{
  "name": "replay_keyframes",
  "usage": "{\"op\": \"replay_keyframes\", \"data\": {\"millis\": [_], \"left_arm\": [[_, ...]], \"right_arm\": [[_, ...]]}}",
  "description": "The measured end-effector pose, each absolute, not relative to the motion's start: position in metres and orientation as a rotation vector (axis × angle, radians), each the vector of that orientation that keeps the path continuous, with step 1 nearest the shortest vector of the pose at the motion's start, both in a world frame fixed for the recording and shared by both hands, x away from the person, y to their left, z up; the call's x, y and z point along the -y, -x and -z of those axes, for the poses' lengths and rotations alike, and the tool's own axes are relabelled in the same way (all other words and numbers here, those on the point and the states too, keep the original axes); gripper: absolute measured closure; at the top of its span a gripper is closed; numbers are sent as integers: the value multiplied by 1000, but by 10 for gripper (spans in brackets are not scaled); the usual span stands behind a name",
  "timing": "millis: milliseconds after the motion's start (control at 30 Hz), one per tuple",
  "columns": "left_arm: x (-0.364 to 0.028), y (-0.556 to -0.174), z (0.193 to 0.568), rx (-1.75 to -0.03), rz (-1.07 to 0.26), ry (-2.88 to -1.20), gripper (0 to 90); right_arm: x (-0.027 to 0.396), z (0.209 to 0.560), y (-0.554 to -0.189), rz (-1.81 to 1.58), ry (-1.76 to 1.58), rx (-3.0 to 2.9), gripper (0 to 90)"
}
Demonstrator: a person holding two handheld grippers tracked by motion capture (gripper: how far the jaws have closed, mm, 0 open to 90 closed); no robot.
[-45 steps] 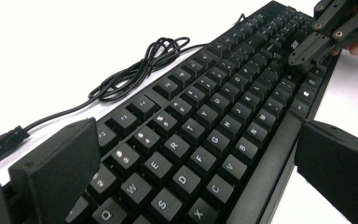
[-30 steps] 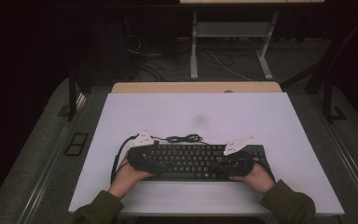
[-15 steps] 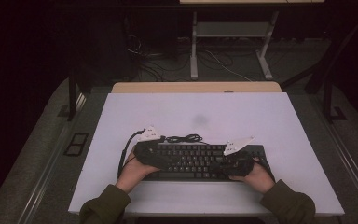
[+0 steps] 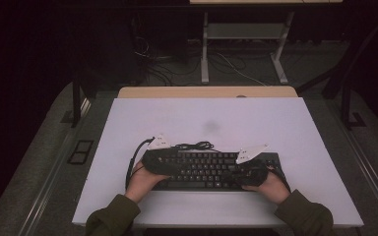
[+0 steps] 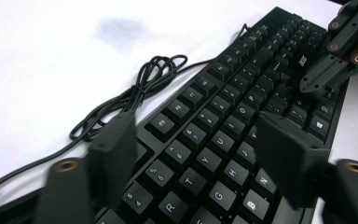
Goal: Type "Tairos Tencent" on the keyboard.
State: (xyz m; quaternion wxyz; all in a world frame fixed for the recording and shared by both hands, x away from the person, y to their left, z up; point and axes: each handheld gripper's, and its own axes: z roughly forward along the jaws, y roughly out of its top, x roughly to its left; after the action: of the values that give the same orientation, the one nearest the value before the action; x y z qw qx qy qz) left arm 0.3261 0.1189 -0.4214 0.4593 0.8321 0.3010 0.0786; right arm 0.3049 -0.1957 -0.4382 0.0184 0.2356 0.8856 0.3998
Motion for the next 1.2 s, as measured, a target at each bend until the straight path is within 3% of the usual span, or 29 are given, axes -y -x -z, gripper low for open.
{"op": "replay_keyframes", "data": {"millis": [333, 567, 1200], "left_arm": [[-121, -328, 424, -738, -137, -2094, 746], [-118, -328, 424, -724, -117, -2121, 864], [-117, -331, 431, -745, -111, -2163, 892]], "right_arm": [[196, 438, -305, -1241, -733, -2751, 893], [196, 438, -305, -1240, -733, -2751, 894], [196, 438, -305, -1241, -734, -2750, 894]]}}
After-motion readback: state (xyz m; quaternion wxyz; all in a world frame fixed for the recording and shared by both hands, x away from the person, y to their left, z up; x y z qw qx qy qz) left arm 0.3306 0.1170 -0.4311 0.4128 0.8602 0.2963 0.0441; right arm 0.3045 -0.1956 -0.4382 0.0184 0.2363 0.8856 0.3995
